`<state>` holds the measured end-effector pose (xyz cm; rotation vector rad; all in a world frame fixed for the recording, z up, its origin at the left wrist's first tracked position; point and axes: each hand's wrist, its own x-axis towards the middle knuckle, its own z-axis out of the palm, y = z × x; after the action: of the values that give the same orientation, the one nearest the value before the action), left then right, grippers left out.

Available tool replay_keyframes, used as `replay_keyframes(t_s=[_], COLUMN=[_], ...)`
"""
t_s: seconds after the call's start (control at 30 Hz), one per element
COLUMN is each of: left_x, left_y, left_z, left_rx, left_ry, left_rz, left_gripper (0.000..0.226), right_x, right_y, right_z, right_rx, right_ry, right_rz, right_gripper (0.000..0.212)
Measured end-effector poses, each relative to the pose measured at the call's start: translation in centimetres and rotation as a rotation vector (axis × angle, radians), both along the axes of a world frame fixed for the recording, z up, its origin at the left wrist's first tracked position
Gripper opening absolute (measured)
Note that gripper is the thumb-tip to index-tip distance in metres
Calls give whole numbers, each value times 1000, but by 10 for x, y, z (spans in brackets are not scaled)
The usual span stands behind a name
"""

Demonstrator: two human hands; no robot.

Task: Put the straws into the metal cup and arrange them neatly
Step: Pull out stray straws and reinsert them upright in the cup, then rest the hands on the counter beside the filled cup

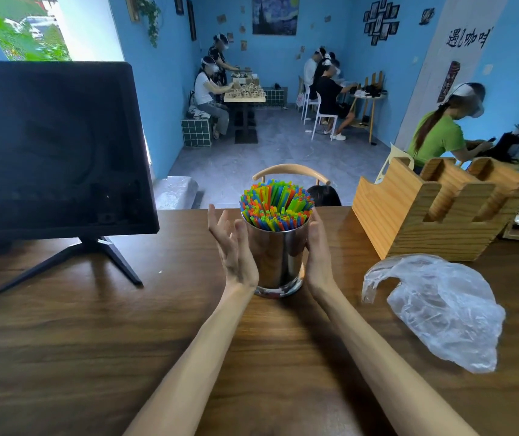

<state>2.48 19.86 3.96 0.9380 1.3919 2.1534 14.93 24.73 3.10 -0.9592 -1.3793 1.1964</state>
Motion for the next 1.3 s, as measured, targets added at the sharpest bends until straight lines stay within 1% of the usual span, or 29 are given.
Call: replay_keyframes(t_s=[0.07, 0.1, 0.13, 0.2, 0.27, 0.33, 0.37, 0.43, 0.47, 0.53, 0.57, 0.6, 0.63, 0.7, 0.77, 0.87, 0.97, 1.03, 1.1, 1.13, 1.17, 1.23, 1.3], left_x=[0, 1, 2, 4, 6, 9, 9, 8, 10, 14, 15, 17, 18, 26, 46, 86, 121, 145, 171, 182, 192, 208, 218], left_y=[-9, -14, -19, -27, -34, -43, -48, -56, -61, -71, -75, -79, -81, -85, -87, -86, -75, -62, -45, -35, -24, 0, 23], left_z=[-17, -25, -32, -46, -55, -63, -65, -73, -78, -86, -88, -89, -88, -86, -86, -86, -68, -54, -37, -29, -21, -15, -20], left_rx=[-113, -159, -188, -287, -467, -671, -768, -921, -964, -1019, -1043, -1061, -1069, -1047, -926, -756, -723, -610, -437, -362, -315, -289, -304], left_ry=[100, 135, 169, 259, 400, 558, 637, 774, 832, 962, 1017, 1047, 1056, 1032, 1021, 1055, 1064, 1059, 1057, 1036, 1003, 982, 1084], left_rz=[28, 45, 49, 61, 78, 120, 145, 146, 133, 144, 146, 147, 150, 156, 186, 151, 24, -45, -104, -143, -191, -261, -263], left_gripper=[90, 88, 91, 103, 108, 107, 106, 103, 103, 102, 101, 99, 98, 90, 80, 78, 75, 73, 67, 65, 64, 62, 56], right_x=[7, 11, 13, 19, 24, 29, 32, 39, 43, 47, 48, 49, 50, 57, 71, 105, 138, 157, 176, 187, 198, 223, 246], right_y=[-8, -13, -18, -24, -31, -40, -45, -53, -58, -67, -71, -75, -78, -82, -82, -82, -75, -69, -60, -55, -50, -37, -23], right_z=[-3, -7, -11, -25, -40, -46, -45, -48, -51, -58, -60, -61, -60, -57, -52, -41, -25, -12, 4, 11, 18, 24, 18], right_rx=[4, 6, -7, -74, -126, -99, -52, 109, 164, 210, 227, 242, 244, 234, 244, 337, 410, 452, 492, 507, 500, 429, 293], right_ry=[-37, -56, -63, -69, -156, -333, -446, -635, -702, -861, -971, -1065, -1112, -1126, -1098, -1032, -959, -922, -876, -867, -891, -1038, -1164], right_rz=[-5, 3, 20, 54, 80, 66, 34, -11, -6, 5, 15, 33, 51, 84, 70, -55, -155, -187, -282, -336, -379, -423, -377], right_gripper=[81, 80, 82, 96, 110, 112, 106, 83, 77, 75, 73, 71, 69, 67, 62, 51, 44, 41, 38, 40, 46, 61, 66])
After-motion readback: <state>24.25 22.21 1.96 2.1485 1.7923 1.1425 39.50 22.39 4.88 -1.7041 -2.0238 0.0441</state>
